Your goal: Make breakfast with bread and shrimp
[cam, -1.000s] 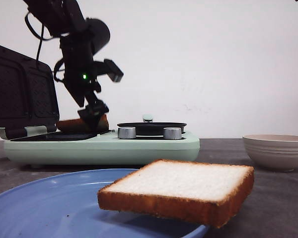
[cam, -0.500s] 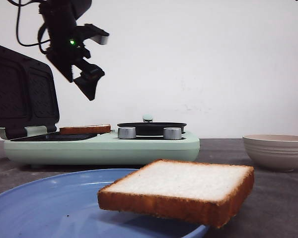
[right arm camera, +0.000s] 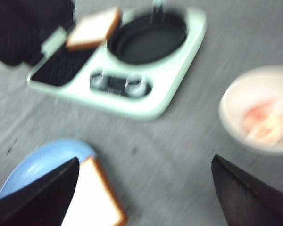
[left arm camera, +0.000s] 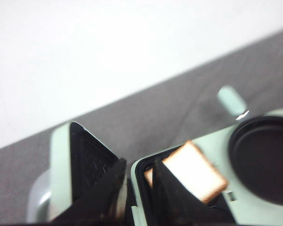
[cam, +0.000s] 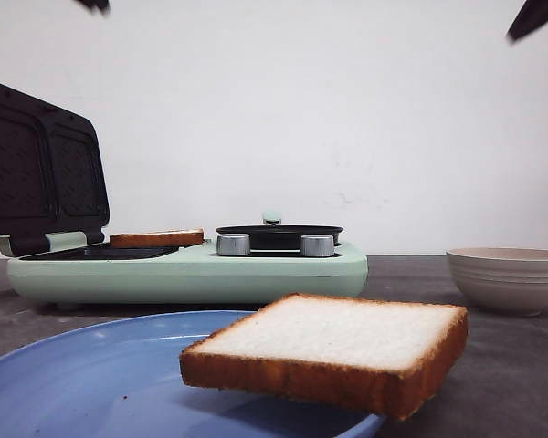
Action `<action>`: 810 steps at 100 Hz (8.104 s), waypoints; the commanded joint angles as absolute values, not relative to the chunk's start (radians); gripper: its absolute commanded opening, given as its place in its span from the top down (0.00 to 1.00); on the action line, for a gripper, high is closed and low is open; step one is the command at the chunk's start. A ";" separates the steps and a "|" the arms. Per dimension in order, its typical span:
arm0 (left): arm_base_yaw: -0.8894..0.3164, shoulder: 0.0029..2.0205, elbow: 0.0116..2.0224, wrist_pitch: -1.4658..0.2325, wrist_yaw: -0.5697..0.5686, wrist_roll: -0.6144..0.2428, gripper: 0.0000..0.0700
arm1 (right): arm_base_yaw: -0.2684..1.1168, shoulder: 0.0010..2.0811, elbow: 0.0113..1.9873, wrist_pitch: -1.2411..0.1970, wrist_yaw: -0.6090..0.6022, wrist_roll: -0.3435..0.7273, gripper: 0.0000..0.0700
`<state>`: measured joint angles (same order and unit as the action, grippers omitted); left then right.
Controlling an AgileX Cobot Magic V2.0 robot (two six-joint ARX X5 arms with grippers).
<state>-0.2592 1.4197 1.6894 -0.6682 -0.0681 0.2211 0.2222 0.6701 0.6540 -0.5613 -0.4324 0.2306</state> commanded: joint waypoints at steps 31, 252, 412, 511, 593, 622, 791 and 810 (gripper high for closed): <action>-0.263 1.049 1.706 -0.850 -0.053 0.175 0.98 | 0.227 0.988 0.667 -0.592 -0.580 0.314 0.22; -0.358 0.603 1.686 -1.158 -0.086 0.151 0.98 | 0.475 1.482 1.181 -0.232 -0.813 0.583 1.00; -0.485 0.601 1.686 -1.154 -0.082 0.146 0.98 | 0.759 2.099 1.515 0.209 -0.205 1.428 1.00; -0.503 0.601 1.686 -1.156 -0.082 0.145 0.98 | 0.749 2.089 1.515 0.165 -0.353 1.353 0.36; -0.503 0.601 1.631 -1.129 -0.141 0.136 0.98 | 0.663 1.852 1.519 -0.115 -0.304 0.860 1.00; -0.503 0.601 1.435 -1.086 -0.161 0.086 0.98 | 0.732 1.634 1.512 -0.263 0.086 0.402 0.99; -0.495 0.674 1.101 -0.437 -0.176 -0.044 0.98 | 0.757 0.427 0.657 -0.194 0.113 0.131 0.99; -0.429 0.765 1.114 -0.341 -0.214 -0.078 0.98 | 0.757 0.427 0.657 -0.195 0.073 0.132 0.99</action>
